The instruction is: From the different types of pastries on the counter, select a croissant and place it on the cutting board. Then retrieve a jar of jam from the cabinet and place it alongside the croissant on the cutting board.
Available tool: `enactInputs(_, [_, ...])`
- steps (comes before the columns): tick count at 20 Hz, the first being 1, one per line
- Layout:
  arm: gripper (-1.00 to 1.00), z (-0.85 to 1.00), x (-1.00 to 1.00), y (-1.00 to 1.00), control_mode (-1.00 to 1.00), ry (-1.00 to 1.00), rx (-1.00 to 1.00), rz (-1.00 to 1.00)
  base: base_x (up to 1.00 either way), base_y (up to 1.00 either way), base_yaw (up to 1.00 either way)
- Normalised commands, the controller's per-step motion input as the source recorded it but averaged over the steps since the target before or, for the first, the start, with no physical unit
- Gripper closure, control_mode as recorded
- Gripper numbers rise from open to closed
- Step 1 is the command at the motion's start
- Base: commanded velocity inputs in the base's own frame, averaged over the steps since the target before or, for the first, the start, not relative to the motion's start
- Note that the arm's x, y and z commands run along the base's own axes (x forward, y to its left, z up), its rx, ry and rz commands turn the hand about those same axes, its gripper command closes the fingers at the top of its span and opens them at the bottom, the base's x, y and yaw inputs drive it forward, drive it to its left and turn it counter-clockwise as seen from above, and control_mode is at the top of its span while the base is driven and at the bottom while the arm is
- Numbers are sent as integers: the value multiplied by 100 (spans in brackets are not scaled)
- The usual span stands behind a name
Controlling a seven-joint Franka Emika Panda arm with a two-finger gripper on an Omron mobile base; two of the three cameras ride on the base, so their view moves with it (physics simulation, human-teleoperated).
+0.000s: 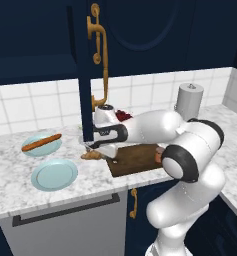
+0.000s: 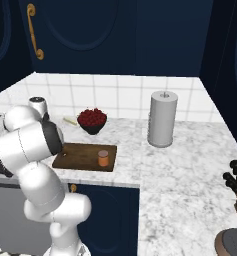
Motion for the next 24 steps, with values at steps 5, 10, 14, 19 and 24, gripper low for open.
enactInputs(5, [100, 0, 5, -65, -100, -9, 3, 11, 0, 0, 0])
enactInputs(10, [100, 0, 16, -43, -100, -9, 0, 17, 0, 0, 0])
enactInputs(14, [100, 0, 29, -49, -100, -9, 0, 20, 0, 0, 0])
enactInputs(19, [100, 0, 25, -43, -100, -6, 0, 20, 0, 0, 0])
enactInputs(24, [100, 0, 2, -19, -100, -10, -5, 21, 0, 0, 0])
